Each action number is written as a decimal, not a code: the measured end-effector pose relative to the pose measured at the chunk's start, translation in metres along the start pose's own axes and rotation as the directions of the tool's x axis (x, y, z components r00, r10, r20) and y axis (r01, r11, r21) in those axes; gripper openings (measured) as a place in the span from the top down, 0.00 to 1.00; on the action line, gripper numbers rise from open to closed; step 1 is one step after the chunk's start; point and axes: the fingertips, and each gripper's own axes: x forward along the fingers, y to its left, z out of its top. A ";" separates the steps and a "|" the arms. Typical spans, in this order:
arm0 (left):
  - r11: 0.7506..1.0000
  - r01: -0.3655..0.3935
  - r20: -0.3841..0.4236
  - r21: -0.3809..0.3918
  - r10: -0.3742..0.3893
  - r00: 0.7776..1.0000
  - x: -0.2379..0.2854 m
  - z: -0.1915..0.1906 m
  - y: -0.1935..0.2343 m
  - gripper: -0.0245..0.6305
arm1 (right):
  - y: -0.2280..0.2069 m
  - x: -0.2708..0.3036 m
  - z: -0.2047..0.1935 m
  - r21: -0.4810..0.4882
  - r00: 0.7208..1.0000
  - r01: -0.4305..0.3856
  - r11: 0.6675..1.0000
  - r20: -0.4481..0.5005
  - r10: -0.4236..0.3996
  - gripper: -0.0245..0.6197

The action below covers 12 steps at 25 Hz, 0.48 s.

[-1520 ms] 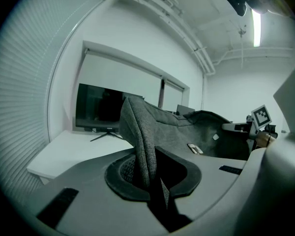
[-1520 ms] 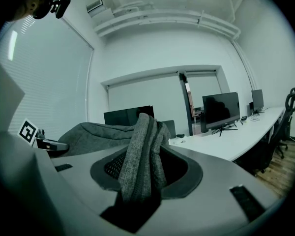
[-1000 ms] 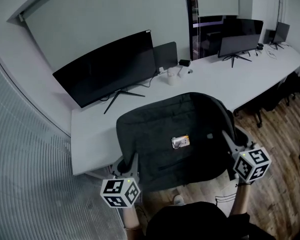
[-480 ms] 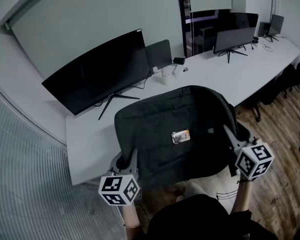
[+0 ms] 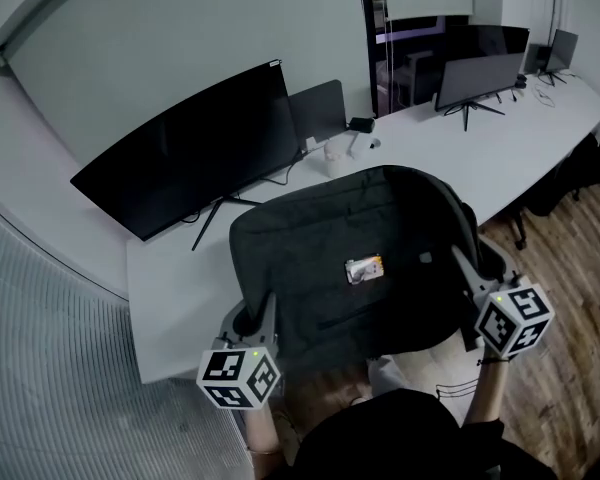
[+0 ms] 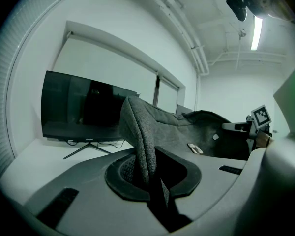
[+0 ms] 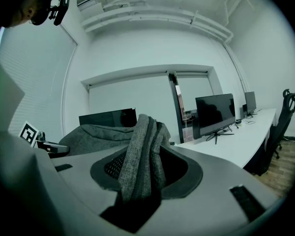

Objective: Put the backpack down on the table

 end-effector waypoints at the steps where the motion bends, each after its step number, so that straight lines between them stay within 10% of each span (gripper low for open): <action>1: 1.000 -0.003 -0.001 -0.002 0.003 1.000 0.007 0.003 0.002 0.89 | -0.004 0.008 0.002 0.000 1.000 -0.004 1.000 -0.002 0.004 0.73; 12: 0.998 -0.062 0.001 -0.028 0.062 0.998 0.073 0.027 0.016 0.89 | -0.043 0.090 0.024 -0.008 0.998 -0.066 0.998 -0.021 0.066 0.73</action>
